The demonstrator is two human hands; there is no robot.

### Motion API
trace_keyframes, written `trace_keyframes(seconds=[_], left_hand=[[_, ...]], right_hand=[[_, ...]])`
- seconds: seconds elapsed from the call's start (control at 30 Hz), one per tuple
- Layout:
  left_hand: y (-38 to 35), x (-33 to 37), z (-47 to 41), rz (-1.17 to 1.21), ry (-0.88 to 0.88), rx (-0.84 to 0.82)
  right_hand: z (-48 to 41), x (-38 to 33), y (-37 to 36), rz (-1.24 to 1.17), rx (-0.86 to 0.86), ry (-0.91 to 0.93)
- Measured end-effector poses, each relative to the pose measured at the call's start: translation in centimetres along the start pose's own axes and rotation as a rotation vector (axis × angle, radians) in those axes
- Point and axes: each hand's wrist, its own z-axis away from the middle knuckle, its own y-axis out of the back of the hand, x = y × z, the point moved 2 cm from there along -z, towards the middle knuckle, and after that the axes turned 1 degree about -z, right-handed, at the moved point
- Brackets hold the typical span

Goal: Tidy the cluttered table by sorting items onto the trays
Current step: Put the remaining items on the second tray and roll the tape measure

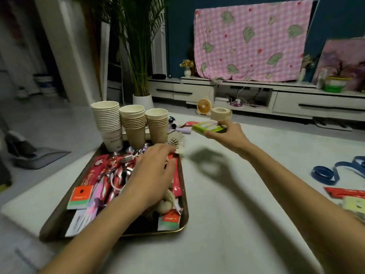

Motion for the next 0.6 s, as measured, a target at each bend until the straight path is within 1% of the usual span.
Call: trace_keyframes(seconds=[0.07, 0.13, 0.2, 0.27, 0.33, 0.47, 0.53, 0.6], left_hand=[[3.0, -3.2, 1.4, -0.052, 0.129, 0.13], [5.0, -5.5, 2.4, -0.047, 0.238, 0.217], [6.7, -7.2, 3.3, 0.007, 0.318, 0.241], [8.2, -8.6, 4.2, 0.023, 0.361, 0.245], [9.1, -10.2, 4.5, 0.027, 0.429, 0.262], [11.2, -13.6, 5.3, 0.078, 0.611, 0.298], [11.2, -14.2, 5.2, 0.08, 0.651, 0.285], [10.9, -14.6, 5.3, 0.079, 0.684, 0.243]], right_hand=[[1.2, -4.5, -4.2, -0.046, -0.171, 0.117], [2.1, -7.3, -6.8, 0.027, -0.255, 0.169], [3.4, -9.7, -8.8, 0.065, -0.366, 0.202], [4.8, -11.3, -10.2, 0.052, -0.476, 0.239], [6.4, -12.1, -10.9, 0.071, -0.518, 0.292], [9.9, -15.0, -14.1, 0.214, -0.616, 0.486], [11.4, -16.4, -15.5, 0.26, -0.633, 0.589], [12.7, -17.1, -16.9, 0.384, -0.617, 0.671]])
